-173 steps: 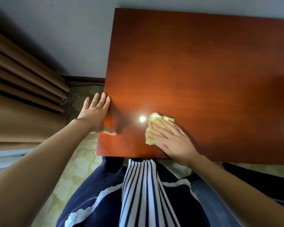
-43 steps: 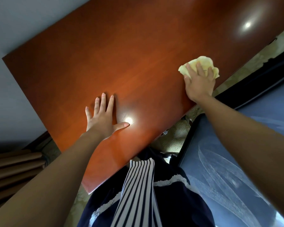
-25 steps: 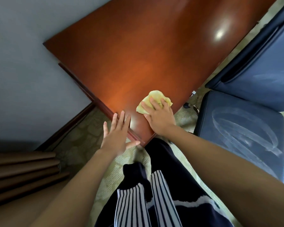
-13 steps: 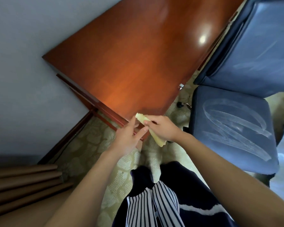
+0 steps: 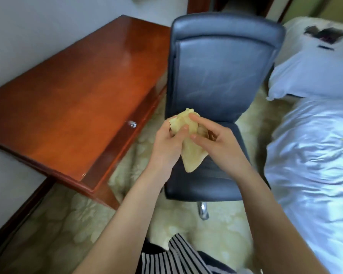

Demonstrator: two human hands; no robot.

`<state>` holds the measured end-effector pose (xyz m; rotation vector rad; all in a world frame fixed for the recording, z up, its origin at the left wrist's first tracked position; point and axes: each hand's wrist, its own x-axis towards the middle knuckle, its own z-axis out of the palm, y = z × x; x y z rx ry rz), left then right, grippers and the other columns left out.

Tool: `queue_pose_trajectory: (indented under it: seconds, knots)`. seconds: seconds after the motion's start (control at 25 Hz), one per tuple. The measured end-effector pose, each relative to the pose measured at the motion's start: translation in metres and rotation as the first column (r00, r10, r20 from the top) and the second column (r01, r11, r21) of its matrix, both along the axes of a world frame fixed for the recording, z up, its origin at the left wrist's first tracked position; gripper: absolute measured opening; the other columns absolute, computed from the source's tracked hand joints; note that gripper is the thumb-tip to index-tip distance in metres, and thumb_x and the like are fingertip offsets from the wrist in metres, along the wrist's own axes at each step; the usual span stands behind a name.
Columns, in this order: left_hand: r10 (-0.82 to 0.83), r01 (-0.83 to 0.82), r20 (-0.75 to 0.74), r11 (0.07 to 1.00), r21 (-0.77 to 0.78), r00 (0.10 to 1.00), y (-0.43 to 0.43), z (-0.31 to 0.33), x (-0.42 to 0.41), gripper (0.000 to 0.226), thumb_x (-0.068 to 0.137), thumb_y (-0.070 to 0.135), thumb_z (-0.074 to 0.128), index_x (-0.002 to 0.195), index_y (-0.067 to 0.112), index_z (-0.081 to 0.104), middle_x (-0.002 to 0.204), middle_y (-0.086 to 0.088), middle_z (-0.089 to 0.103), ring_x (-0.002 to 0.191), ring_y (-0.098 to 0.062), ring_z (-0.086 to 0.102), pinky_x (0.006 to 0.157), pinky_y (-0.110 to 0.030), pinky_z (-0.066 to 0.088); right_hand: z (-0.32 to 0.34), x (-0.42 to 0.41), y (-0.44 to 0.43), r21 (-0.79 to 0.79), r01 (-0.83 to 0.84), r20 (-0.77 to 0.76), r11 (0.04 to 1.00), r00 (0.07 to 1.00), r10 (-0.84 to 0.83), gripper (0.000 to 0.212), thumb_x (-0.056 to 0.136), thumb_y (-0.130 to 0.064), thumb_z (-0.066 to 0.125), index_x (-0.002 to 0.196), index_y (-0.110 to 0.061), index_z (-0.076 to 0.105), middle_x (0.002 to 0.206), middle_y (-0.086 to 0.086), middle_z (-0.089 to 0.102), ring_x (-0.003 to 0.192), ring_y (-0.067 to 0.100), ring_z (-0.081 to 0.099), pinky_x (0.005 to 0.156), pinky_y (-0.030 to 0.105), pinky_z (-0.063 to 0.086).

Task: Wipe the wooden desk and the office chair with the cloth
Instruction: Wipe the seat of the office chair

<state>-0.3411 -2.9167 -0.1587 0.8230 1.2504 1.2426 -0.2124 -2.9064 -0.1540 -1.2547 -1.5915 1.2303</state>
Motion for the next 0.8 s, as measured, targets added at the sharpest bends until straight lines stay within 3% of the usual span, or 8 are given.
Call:
queue_pose_trajectory:
  seconds: [0.16, 0.28, 0.4, 0.48, 0.64, 0.8]
  knots:
    - [-0.076, 0.077, -0.014, 0.996, 0.054, 0.997, -0.009, 0.001, 0.083, 0.018, 0.094, 0.011, 0.055, 0.109, 0.016, 0.064, 0.104, -0.005, 0.069, 0.096, -0.019, 0.065, 0.079, -0.031, 0.051, 0.017, 0.111, -0.019, -0.079, 0.088, -0.186, 0.993, 0.977, -0.102, 0.024, 0.091, -0.01, 0.058, 0.106, -0.025, 0.07, 0.108, -0.007, 0.071, 0.103, 0.008, 0.065, 0.081, 0.023, 0.051]
    - [-0.156, 0.166, -0.097, 0.981, 0.101, 0.983, -0.021, -0.002, 0.137, 0.013, 0.092, 0.015, 0.059, 0.095, 0.025, 0.065, 0.091, 0.005, 0.072, 0.089, -0.012, 0.067, 0.078, -0.028, 0.052, 0.018, 0.178, -0.035, -0.068, 0.259, -0.165, 0.964, 0.95, -0.267, 0.021, 0.09, -0.009, 0.059, 0.106, -0.018, 0.069, 0.095, -0.005, 0.073, 0.087, -0.003, 0.066, 0.07, 0.01, 0.047]
    - [-0.234, 0.261, -0.192, 0.956, 0.134, 0.953, -0.029, -0.005, 0.177, 0.013, 0.091, 0.013, 0.06, 0.091, 0.025, 0.065, 0.077, 0.009, 0.071, 0.076, -0.005, 0.066, 0.067, -0.022, 0.052, 0.01, 0.212, -0.047, -0.089, 0.251, -0.091, 0.964, 0.962, -0.259, 0.041, 0.085, -0.012, 0.066, 0.125, -0.019, 0.058, 0.099, -0.015, 0.067, 0.085, -0.011, 0.062, 0.069, 0.004, 0.045]
    - [-0.292, 0.326, -0.224, 0.935, 0.136, 0.93, -0.031, -0.007, 0.196, 0.012, 0.09, 0.012, 0.061, 0.093, 0.022, 0.065, 0.081, 0.002, 0.072, 0.078, -0.012, 0.068, 0.069, -0.028, 0.055, 0.002, 0.222, -0.055, -0.127, 0.178, -0.051, 0.976, 0.981, -0.186, 0.056, 0.081, -0.024, 0.071, 0.132, -0.028, 0.049, 0.094, -0.029, 0.065, 0.092, -0.011, 0.06, 0.072, 0.005, 0.046]
    - [-0.364, 0.397, -0.246, 0.912, 0.102, 0.898, -0.021, -0.013, 0.211, 0.012, 0.088, 0.01, 0.063, 0.1, 0.012, 0.068, 0.087, -0.009, 0.072, 0.08, -0.021, 0.069, 0.071, -0.031, 0.054, -0.016, 0.234, -0.055, -0.201, 0.223, -0.071, 0.954, 0.968, -0.241, 0.086, 0.065, -0.044, 0.073, 0.142, -0.031, 0.037, 0.109, -0.018, 0.06, 0.104, 0.001, 0.062, 0.085, 0.017, 0.051]
    - [-0.35, 0.369, -0.258, 0.929, 0.028, 0.9, 0.008, -0.019, 0.212, 0.011, 0.087, 0.011, 0.065, 0.096, 0.011, 0.07, 0.087, -0.011, 0.072, 0.082, -0.024, 0.068, 0.078, -0.043, 0.054, -0.036, 0.235, -0.041, -0.214, 0.327, -0.079, 0.921, 0.934, -0.35, 0.082, 0.076, -0.024, 0.076, 0.145, -0.031, 0.031, 0.115, -0.021, 0.054, 0.107, -0.003, 0.057, 0.075, 0.006, 0.047]
